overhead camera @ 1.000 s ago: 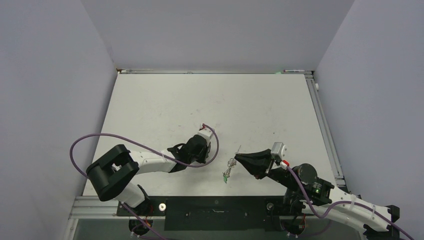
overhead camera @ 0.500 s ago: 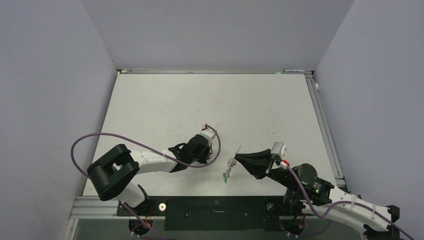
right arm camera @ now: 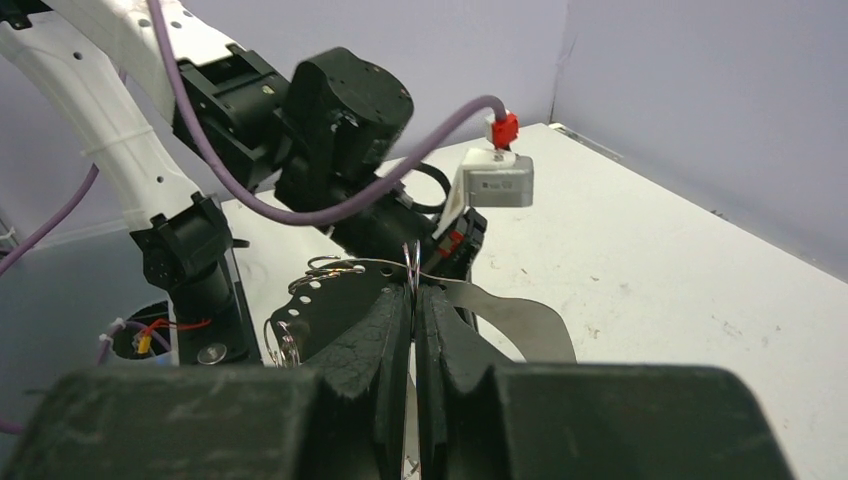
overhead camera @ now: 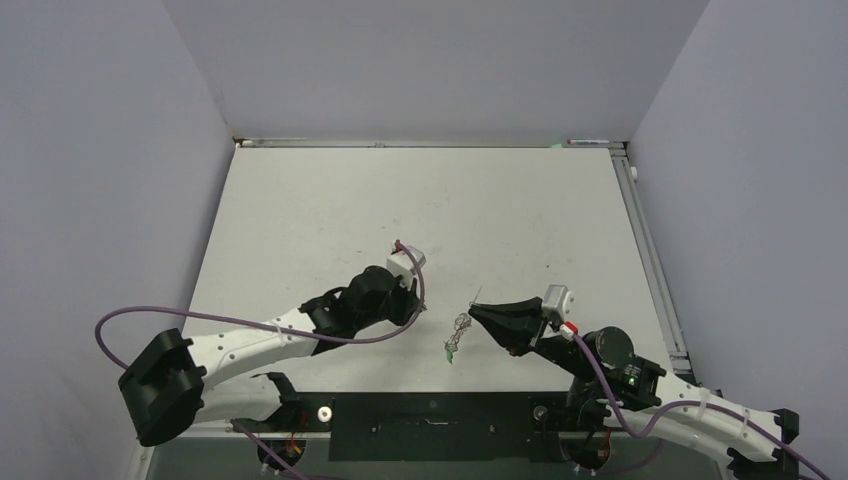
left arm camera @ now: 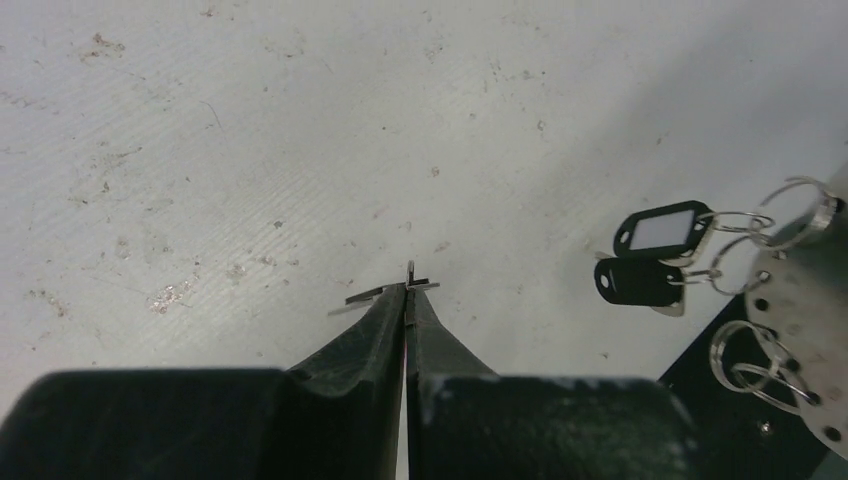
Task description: Put the keys on the keyring
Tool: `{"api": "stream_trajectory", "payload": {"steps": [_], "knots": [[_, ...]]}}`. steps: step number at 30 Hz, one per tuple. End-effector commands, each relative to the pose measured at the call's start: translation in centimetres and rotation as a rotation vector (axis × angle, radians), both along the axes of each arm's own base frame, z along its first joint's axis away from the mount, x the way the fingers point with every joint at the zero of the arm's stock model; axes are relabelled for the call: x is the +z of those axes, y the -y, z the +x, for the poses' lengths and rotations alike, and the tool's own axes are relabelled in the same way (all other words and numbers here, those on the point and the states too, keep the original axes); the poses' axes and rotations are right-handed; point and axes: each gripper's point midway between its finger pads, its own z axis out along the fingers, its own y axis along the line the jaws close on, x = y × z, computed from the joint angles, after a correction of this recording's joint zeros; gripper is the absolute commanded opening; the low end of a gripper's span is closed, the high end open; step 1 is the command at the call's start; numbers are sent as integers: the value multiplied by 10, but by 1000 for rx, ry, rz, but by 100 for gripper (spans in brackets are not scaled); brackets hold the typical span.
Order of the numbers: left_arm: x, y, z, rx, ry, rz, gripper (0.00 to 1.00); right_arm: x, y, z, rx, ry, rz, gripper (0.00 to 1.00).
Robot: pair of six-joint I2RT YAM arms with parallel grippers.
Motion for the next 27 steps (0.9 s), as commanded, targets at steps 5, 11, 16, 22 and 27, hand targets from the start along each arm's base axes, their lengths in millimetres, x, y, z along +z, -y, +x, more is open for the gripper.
{"api": "stream_trajectory", "payload": {"steps": [5,11,16,22,27], "knots": [[39,-9,-25,-51,25,-42,0,24,-5,6,-27,88,48,5],[70,-17,-41,-75,65,-87,0,12,-14,9,-21,136,16,5],[90,-24,-58,-122,64,-112,0,6,-14,9,-30,210,53,5],[116,-37,-76,-156,60,-124,0,8,-9,5,-43,348,121,5],[139,-47,-94,-211,49,-165,0,14,-2,13,-124,439,129,5]]}}
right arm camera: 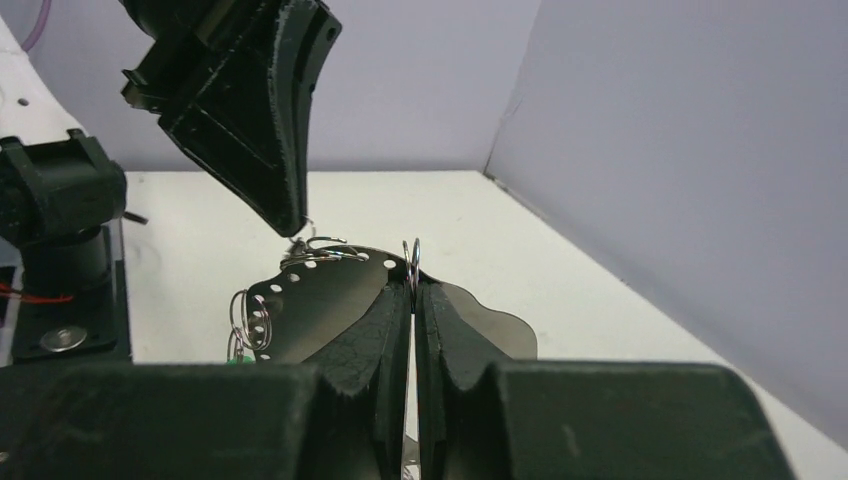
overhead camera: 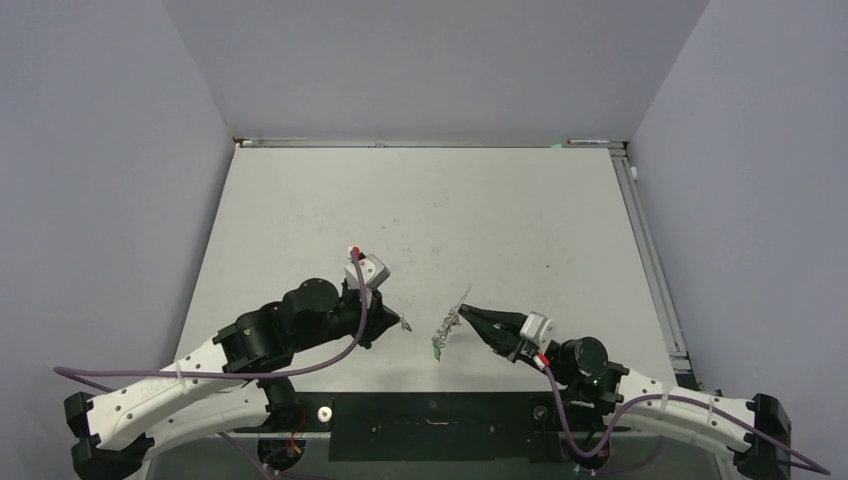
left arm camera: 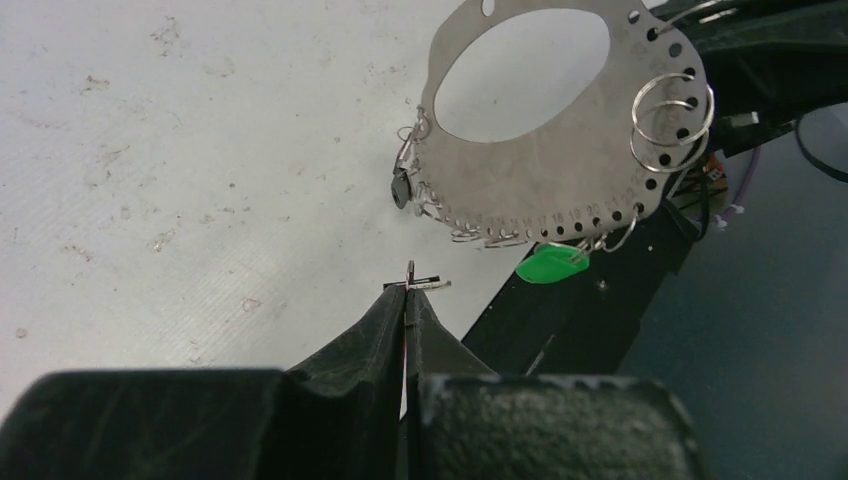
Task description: Put the keys on the keyring
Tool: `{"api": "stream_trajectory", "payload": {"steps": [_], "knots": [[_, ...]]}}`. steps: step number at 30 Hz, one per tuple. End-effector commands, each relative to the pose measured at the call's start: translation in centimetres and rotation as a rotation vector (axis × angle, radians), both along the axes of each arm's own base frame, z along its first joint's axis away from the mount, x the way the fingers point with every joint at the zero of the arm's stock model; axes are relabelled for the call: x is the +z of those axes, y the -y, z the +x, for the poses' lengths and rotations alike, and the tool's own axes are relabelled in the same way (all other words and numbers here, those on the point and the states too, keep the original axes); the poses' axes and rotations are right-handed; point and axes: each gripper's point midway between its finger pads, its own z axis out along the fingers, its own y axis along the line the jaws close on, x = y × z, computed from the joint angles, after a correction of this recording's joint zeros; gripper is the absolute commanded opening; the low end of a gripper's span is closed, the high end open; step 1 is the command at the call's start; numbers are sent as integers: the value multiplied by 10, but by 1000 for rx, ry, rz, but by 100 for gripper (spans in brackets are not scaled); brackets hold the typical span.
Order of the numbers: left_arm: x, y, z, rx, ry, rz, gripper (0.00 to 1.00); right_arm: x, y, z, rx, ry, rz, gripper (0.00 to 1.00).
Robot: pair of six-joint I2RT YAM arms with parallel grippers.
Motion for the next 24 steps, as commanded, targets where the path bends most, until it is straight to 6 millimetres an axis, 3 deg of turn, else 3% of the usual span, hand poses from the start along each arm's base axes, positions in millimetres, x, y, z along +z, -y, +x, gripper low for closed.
{"api": "stream_trajectory", "payload": {"steps": [1,6,12,20,24], "knots": [[34,-10,-20,-62,-7,-46,0,59,17,0,-67,202,185,5],[57,-15,-40,-147,-17,-93,0,71,23,8,-150,319,206,5],[73,-17,-48,-208,29,-104,0,62,9,13,-180,429,101,5],[108,4,-74,-353,-15,-284,0,57,3,6,-168,480,74,5],[107,12,-74,-359,-43,-301,0,55,-7,-2,-145,503,46,5]]}}
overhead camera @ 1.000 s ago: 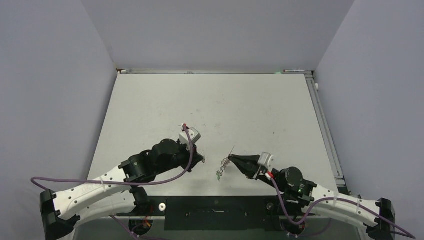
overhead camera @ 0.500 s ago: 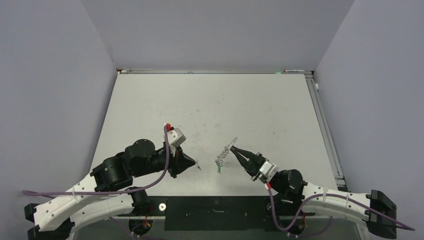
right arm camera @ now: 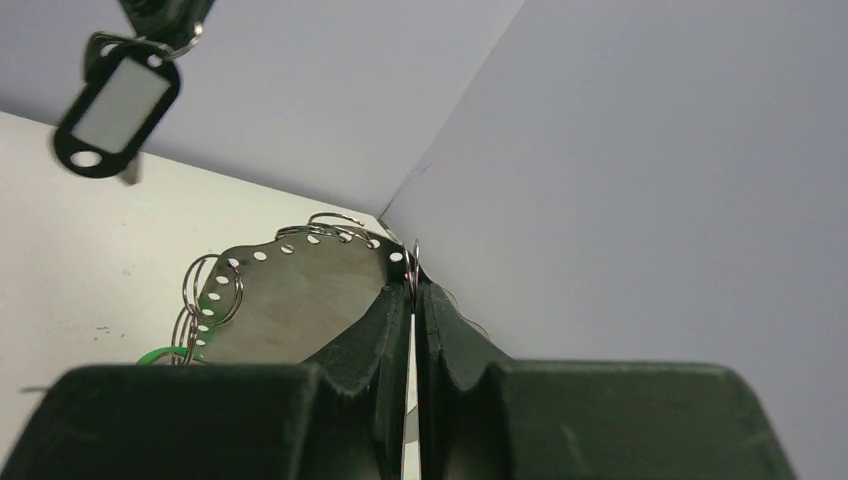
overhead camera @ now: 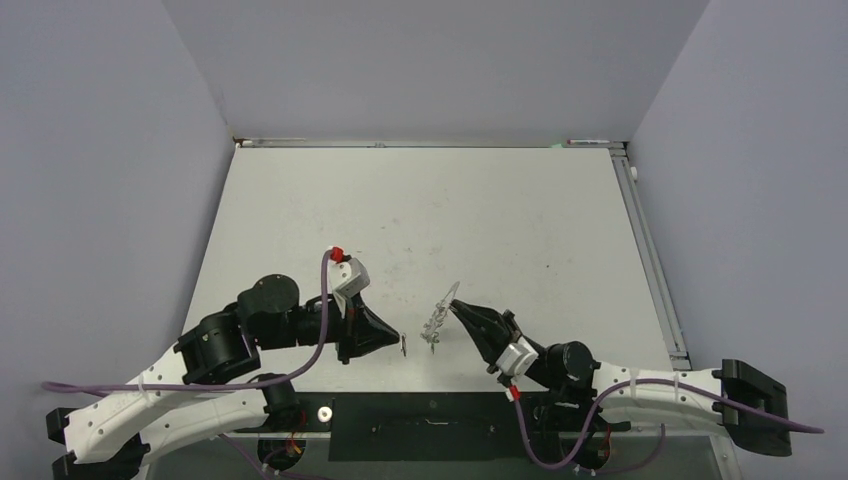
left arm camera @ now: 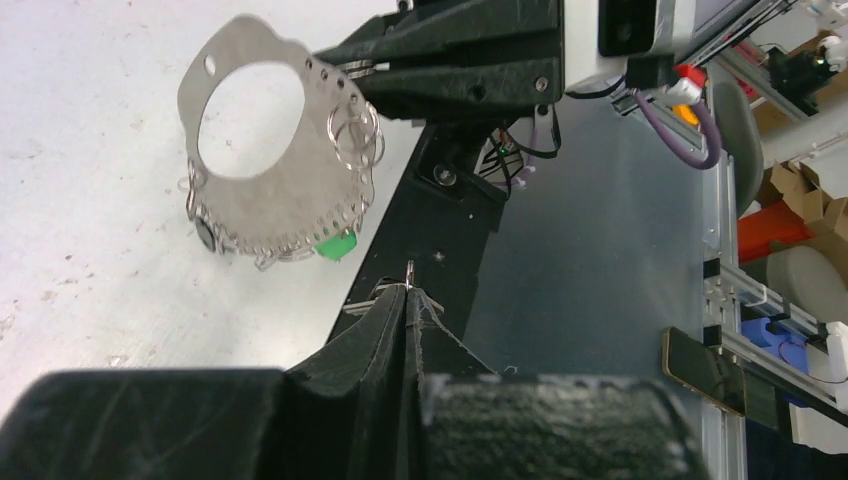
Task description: Put the keys on the keyring
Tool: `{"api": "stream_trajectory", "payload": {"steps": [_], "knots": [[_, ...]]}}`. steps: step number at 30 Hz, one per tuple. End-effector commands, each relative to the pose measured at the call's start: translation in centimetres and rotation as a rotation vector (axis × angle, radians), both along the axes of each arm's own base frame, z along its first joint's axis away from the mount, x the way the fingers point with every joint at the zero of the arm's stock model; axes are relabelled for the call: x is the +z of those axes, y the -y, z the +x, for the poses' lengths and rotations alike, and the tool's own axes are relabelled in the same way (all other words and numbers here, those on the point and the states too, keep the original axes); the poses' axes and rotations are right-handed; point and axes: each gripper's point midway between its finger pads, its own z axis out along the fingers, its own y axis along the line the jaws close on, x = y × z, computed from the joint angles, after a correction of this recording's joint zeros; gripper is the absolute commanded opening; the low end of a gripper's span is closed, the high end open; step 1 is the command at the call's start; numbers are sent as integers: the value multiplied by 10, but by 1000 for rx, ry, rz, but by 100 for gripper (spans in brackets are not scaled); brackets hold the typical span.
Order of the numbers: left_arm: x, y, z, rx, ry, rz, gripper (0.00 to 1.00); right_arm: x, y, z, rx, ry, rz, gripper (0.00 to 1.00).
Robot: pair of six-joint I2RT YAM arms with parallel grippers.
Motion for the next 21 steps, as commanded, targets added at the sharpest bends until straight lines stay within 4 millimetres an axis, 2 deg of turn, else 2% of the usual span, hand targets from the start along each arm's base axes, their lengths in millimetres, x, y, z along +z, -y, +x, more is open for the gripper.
{"api": "stream_trajectory", "payload": {"steps": [1,5,9,12,18,21], "knots": [[27,14,-6,-53,-2,-104,0,29,-3,-17,26,95,59,5],[24,10,5,-7,46,-59,0,25,-12,-27,54,87,18,5],[16,5,21,45,115,17,0,26,-22,-45,162,36,1,5],[10,10,23,23,137,43,0,30,-22,-52,216,-19,43,5],[15,21,27,9,155,26,0,48,-1,-36,166,-138,268,5],[24,25,28,6,166,1,0,51,1,-35,184,-187,340,5]]}}
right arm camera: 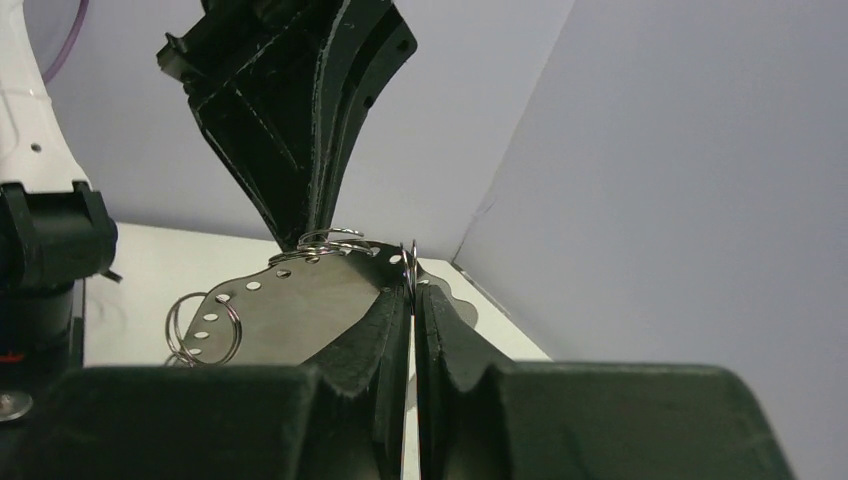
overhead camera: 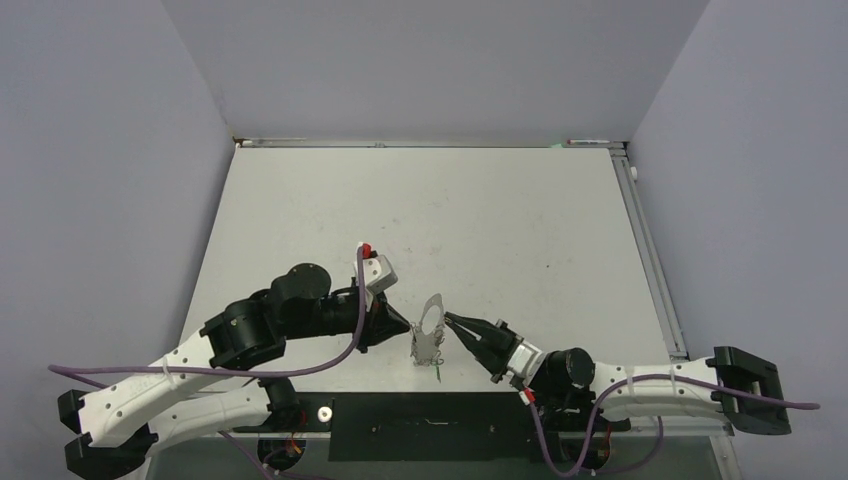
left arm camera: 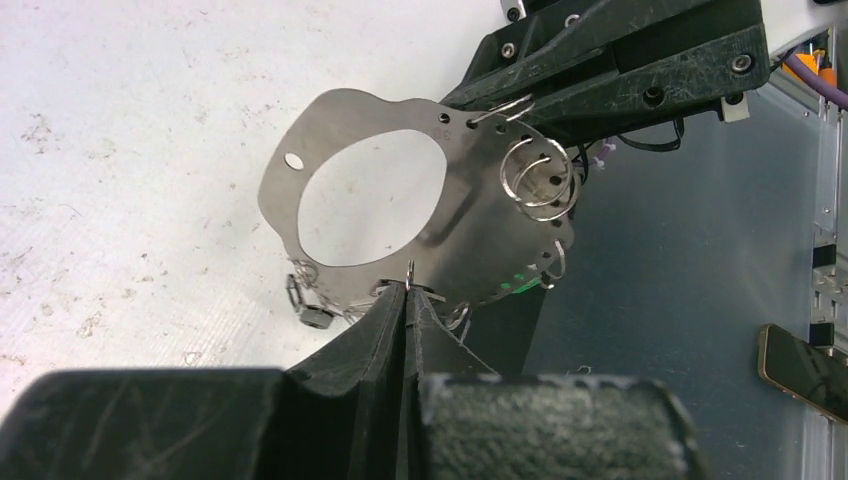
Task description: Put the keys on the keyring
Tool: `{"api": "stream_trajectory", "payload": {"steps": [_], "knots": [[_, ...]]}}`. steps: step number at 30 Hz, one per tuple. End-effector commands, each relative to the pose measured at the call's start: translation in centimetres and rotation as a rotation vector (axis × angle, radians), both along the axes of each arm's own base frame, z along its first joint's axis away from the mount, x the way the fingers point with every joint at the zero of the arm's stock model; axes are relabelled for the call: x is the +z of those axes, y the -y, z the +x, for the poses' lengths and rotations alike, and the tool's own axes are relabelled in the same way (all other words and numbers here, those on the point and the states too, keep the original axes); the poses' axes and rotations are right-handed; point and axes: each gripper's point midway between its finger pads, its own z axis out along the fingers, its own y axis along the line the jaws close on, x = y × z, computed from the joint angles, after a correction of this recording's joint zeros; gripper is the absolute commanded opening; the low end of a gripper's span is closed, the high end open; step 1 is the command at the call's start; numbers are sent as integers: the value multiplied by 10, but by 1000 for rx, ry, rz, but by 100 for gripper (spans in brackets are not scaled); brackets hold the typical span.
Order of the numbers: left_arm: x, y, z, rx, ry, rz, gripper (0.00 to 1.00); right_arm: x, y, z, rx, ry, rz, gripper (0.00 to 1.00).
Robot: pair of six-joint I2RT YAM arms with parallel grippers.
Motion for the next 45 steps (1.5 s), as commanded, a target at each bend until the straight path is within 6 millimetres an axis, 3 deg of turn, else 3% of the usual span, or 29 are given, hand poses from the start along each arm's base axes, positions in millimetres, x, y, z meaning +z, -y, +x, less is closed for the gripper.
{"api": "stream_trajectory", "payload": {"steps": [1,11,24,36,45], "knots": [[45,9,5,-14,91,-111,0,41,17,0,36,-108,260,5],[52,17,6,-48,116,-73,0,43,-17,-25,224,-187,141,5],[54,22,-1,-87,114,-67,0,30,-24,-19,194,-209,97,5],[46,8,-5,-103,152,-1,0,37,-18,-19,191,-199,109,5],[41,10,-13,-205,235,0,0,32,-33,-28,251,-208,60,5]]}}
